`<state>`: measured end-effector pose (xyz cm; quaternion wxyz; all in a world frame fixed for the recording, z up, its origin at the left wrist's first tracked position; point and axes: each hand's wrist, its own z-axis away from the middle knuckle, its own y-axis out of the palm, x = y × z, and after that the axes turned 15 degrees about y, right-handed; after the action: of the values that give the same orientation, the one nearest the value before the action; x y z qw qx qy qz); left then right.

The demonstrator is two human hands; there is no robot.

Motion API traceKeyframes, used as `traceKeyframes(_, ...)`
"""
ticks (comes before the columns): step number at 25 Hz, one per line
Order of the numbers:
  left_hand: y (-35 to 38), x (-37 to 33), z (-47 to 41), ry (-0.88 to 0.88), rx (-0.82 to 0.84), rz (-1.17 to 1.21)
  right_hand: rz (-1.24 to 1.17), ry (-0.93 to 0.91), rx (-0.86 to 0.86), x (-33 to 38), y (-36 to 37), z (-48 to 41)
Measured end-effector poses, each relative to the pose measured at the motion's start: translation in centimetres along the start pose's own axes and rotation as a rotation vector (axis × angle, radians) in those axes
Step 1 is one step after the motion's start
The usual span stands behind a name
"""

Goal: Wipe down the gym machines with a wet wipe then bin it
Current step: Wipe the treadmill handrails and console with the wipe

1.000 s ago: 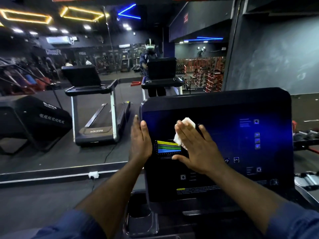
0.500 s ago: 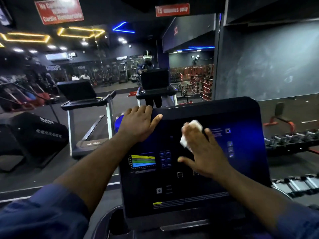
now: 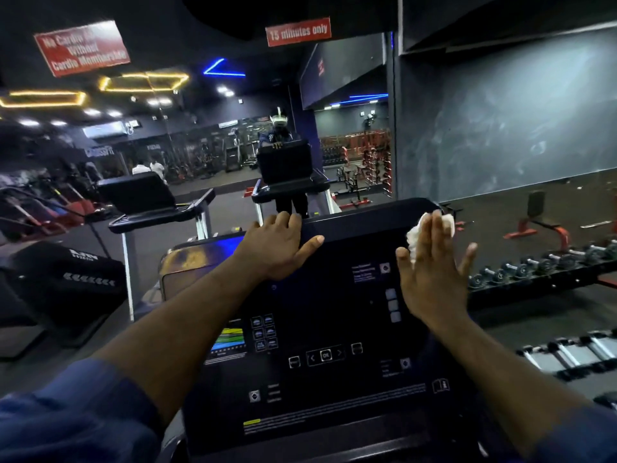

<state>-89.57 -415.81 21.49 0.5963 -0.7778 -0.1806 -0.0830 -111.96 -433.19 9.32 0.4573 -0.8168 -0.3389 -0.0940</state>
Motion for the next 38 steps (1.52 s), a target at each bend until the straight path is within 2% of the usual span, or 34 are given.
traceKeyframes(1,-0.2,-1.2,-1.1,0.007,0.012,0.0,-0.015,-0.012,0.029,0.5,0.5,1.2)
traceKeyframes(3,-0.4,-3.5,-3.0,0.019,0.019,-0.004,0.07,-0.431,0.071,-0.5,1.9,4.2)
traceKeyframes(4,-0.4,-4.1,-3.6,0.019,0.017,-0.002,0.127,-0.55,0.08,-2.2,1.6,4.2)
traceKeyframes(5,-0.4,-4.4,-4.0,0.021,0.016,0.004,0.151,-0.535,0.065,-3.7,1.0,3.2)
traceKeyframes(7,-0.4,-4.4,-4.6,0.023,0.044,0.034,0.133,-0.223,-0.015,-4.9,-0.1,0.4)
traceKeyframes(8,-0.4,-4.3,-4.6,0.017,0.057,0.038,0.087,-0.065,0.003,-4.0,-0.3,-0.3)
traceKeyframes(9,-0.2,-4.2,-4.6,0.006,0.05,0.027,0.044,-0.005,0.046,-2.6,0.0,0.0)
traceKeyframes(10,-0.1,-4.3,-4.5,-0.01,0.028,0.013,0.018,-0.051,0.06,-1.3,0.6,1.5)
traceKeyframes(12,0.2,-4.6,-4.3,-0.036,-0.01,0.01,0.016,-0.367,0.086,-1.1,2.5,6.7)
traceKeyframes(13,0.3,-4.8,-4.3,-0.035,-0.02,0.017,0.046,-0.522,0.1,-2.9,3.0,8.6)
traceKeyframes(14,0.4,-4.8,-4.3,-0.034,-0.022,0.022,0.08,-0.591,0.104,-5.2,2.9,9.3)
traceKeyframes(15,0.4,-4.8,-4.3,-0.035,-0.024,0.019,0.1,-0.584,0.092,-7.2,2.7,8.9)
traceKeyframes(17,0.6,-4.9,-4.2,-0.05,-0.031,-0.009,0.153,-0.378,0.05,-8.7,2.1,6.1)
traceKeyframes(19,1.1,-5.5,-4.1,-0.057,-0.03,-0.011,0.104,-0.106,0.038,-6.2,1.2,3.0)
traceKeyframes(20,1.4,-5.9,-3.8,-0.054,-0.021,-0.013,0.066,-0.082,0.063,-4.1,1.1,2.8)
traceKeyframes(22,2.1,-6.6,-3.0,-0.049,-0.03,-0.025,0.036,-0.257,0.105,-1.9,2.0,6.3)
traceKeyframes(24,3.3,-7.7,-1.2,-0.012,-0.115,-0.037,0.081,-0.499,0.212,-5.0,3.9,12.3)
traceKeyframes(25,4.2,-8.4,0.1,0.03,-0.176,-0.048,0.109,-0.545,0.23,-7.9,4.3,14.6)
traceKeyframes(26,5.3,-9.1,1.6,0.078,-0.226,-0.054,0.13,-0.546,0.208,-10.5,4.3,15.4)
traceKeyframes(28,7.7,-10.5,4.4,0.158,-0.266,-0.044,0.175,-0.406,0.106,-13.2,4.3,13.8)
traceKeyframes(30,9.7,-11.8,6.3,0.155,-0.306,-0.02,0.171,-0.17,0.033,-11.1,3.0,9.6)
traceKeyframes(31,10.6,-12.4,7.1,0.126,-0.336,-0.003,0.145,-0.105,0.05,-8.8,2.6,8.2)
traceKeyframes(32,11.4,-13.1,7.9,0.088,-0.364,0.019,0.111,-0.12,0.074,-6.6,2.6,7.9)
traceKeyframes(34,13.2,-15.0,9.9,-0.009,-0.411,0.099,0.088,-0.314,0.127,-5.1,3.7,11.6)
traceKeyframes(36,14.9,-16.9,12.2,-0.097,-0.426,0.193,0.118,-0.474,0.242,-9.0,5.4,17.9)
traceKeyframes(38,16.4,-18.0,14.4,-0.145,-0.408,0.217,0.167,-0.396,0.211,-14.3,5.8,20.6)
